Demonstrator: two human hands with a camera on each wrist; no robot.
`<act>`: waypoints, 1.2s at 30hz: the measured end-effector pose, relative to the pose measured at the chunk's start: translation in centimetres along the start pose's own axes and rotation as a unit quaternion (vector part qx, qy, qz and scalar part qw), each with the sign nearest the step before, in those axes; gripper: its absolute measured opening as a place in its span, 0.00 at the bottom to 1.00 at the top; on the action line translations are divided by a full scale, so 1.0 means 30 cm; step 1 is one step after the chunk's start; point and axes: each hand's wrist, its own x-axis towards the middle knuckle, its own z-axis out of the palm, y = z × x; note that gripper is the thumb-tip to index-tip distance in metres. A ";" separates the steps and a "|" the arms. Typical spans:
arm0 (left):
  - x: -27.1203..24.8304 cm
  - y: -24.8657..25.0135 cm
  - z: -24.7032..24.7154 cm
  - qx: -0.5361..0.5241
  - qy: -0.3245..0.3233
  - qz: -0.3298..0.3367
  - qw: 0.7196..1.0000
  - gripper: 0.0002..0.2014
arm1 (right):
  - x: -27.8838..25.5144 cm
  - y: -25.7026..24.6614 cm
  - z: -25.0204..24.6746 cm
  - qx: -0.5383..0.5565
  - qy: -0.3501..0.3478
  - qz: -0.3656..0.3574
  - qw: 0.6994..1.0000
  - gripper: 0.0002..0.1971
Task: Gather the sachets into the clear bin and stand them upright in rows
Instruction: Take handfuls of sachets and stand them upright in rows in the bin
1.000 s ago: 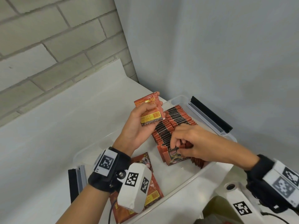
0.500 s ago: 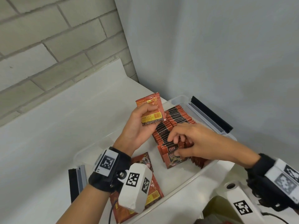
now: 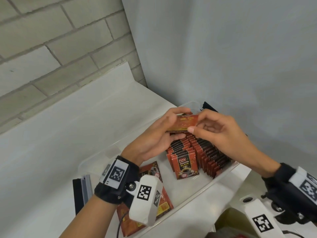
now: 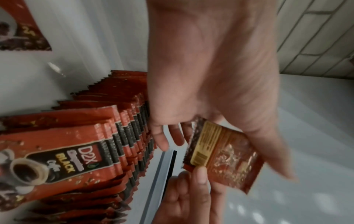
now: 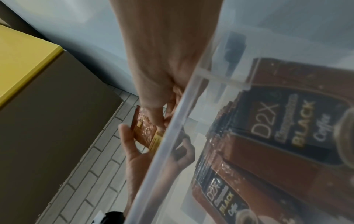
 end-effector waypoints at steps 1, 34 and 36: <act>0.000 0.002 -0.003 0.001 0.005 -0.002 1.000 0.42 | -0.002 0.002 -0.004 0.013 0.016 -0.008 1.000 0.04; -0.166 0.073 -0.012 0.088 0.292 -0.190 0.933 0.29 | -0.017 -0.080 0.006 -0.379 -0.256 0.044 0.888 0.04; -0.189 0.040 -0.002 0.045 0.323 -0.231 0.917 0.32 | -0.023 -0.061 0.031 -0.466 -0.288 0.020 0.836 0.05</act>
